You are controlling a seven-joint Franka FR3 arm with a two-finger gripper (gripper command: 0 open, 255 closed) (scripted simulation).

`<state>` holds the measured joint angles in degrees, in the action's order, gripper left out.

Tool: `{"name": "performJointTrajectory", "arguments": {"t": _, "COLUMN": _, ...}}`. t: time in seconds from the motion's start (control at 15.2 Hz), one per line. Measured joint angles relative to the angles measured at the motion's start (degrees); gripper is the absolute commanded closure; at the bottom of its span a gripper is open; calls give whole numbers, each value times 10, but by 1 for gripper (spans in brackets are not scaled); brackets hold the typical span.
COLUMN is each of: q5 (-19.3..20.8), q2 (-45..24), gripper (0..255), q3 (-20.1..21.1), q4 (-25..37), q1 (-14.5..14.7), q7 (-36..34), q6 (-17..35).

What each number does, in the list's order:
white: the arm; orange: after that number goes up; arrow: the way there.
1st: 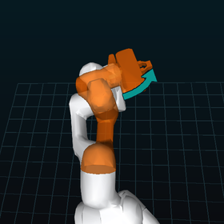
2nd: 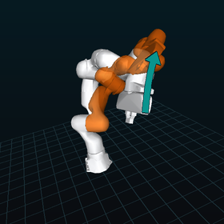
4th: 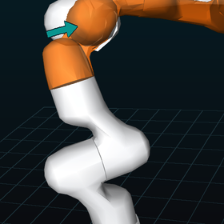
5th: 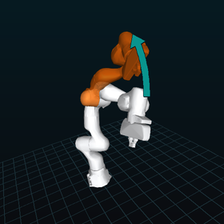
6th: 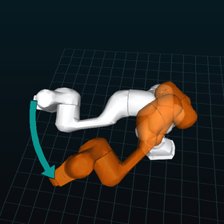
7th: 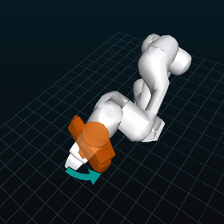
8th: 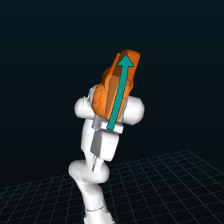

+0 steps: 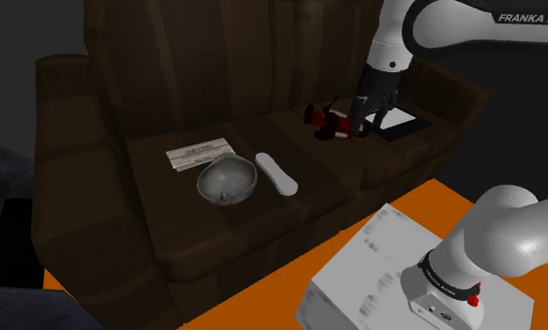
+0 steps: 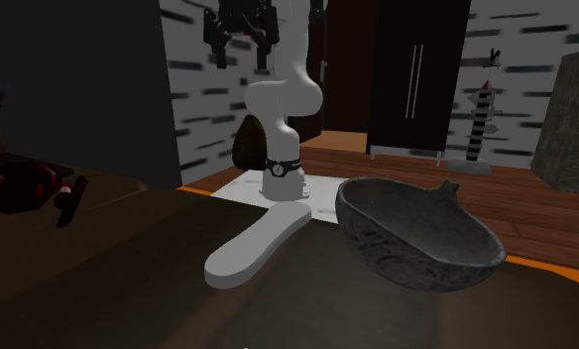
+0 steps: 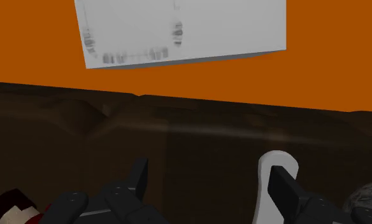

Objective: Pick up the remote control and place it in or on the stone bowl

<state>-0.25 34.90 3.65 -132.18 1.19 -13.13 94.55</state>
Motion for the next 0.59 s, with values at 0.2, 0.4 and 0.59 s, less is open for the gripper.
{"name": "performJointTrajectory", "arguments": {"t": 0.2, "q5": -8, "q2": -44, "gripper": 0, "q3": 16, "q4": -3, "q1": 4, "q7": -21, "q6": 50}}
{"name": "performJointTrajectory", "arguments": {"t": 0.4, "q5": -13, "q2": -89, "gripper": 0, "q3": 29, "q4": -7, "q1": 7, "q7": -40, "q6": 103}}
{"name": "performJointTrajectory", "arguments": {"t": 0.59, "q5": -14, "q2": -146, "gripper": 0, "q3": 42, "q4": 6, "q1": 9, "q7": -59, "q6": 149}}
